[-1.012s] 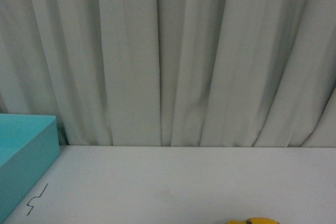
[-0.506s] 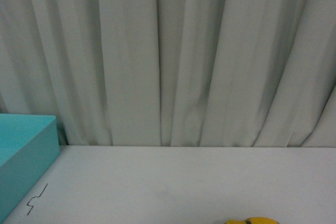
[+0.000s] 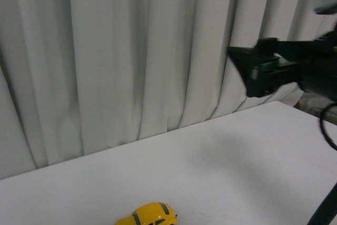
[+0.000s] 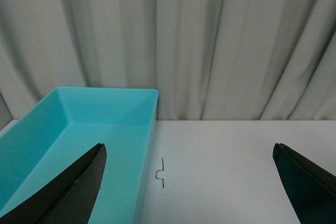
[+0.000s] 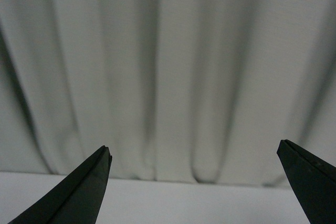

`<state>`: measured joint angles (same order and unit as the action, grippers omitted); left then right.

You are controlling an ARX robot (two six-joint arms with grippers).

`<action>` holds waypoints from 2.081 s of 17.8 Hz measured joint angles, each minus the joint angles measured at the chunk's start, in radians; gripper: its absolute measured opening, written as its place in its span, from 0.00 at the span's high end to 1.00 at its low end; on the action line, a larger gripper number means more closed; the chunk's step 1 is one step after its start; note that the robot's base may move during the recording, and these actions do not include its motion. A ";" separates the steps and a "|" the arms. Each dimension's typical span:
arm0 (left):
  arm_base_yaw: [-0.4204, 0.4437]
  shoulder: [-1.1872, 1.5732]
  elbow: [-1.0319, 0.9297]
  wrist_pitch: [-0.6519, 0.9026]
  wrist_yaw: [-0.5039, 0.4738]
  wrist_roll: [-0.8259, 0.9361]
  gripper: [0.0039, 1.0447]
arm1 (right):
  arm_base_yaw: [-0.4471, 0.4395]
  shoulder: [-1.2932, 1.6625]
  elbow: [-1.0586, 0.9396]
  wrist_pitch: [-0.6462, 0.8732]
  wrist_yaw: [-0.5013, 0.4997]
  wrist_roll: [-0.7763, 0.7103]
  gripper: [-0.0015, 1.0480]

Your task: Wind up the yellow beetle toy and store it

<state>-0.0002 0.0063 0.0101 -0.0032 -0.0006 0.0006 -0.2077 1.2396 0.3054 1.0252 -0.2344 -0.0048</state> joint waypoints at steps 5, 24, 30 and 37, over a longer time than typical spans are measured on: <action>0.000 0.000 0.000 0.000 0.000 0.000 0.06 | 0.142 0.450 0.349 -0.076 -0.504 -0.151 0.06; 0.000 0.000 0.000 0.000 0.000 0.000 0.06 | 0.223 0.824 0.888 -1.624 -0.350 -1.575 0.06; 0.000 0.000 0.000 0.000 0.000 0.000 0.06 | 0.233 0.883 0.941 -1.638 -0.322 -1.624 0.06; 0.000 0.000 0.000 -0.001 0.000 0.000 0.06 | 0.277 0.954 1.050 -1.652 -0.300 -1.621 0.06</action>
<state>-0.0002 0.0063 0.0101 -0.0040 -0.0006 0.0006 0.0689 2.1933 1.3552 -0.6266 -0.5346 -1.6253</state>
